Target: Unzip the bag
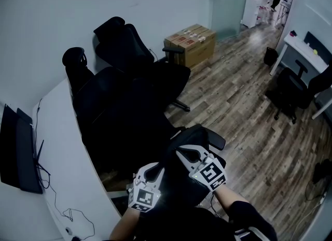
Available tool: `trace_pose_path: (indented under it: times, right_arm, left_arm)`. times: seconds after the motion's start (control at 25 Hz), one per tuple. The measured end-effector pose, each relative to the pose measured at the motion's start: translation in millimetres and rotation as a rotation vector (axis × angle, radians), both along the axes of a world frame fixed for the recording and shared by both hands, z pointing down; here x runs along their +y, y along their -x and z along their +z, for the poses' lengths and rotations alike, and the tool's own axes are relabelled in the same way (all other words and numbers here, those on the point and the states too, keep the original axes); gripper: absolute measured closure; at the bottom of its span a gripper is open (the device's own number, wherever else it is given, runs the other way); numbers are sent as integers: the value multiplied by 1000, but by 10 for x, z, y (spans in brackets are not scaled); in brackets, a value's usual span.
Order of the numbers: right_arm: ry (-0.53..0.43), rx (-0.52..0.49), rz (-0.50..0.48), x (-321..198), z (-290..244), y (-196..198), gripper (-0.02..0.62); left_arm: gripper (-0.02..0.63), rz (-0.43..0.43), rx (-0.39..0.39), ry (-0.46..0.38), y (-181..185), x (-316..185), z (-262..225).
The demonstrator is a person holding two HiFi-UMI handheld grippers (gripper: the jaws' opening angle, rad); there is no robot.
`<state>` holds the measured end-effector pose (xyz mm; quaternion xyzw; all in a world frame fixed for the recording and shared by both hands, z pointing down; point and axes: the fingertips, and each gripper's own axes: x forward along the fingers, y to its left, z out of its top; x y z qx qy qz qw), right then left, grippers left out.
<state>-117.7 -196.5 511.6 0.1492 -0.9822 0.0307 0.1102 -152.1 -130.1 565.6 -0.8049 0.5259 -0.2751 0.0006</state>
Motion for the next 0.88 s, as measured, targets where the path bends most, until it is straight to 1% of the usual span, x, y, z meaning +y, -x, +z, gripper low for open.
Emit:
trace_pose_path:
  times: [0.24,0.48,0.88]
  right_arm:
    - [8,15,44,-101,56,-173,546]
    - [57,11,98,-340,143,-438,545]
    - [101,-10,157,-594,246,-712,545]
  left_arm:
    - [526,-5,2,6,-85,75,7]
    - [526,-23,7,11,-165,155,40]
    - [526,-48,0,18,-290,170,46]
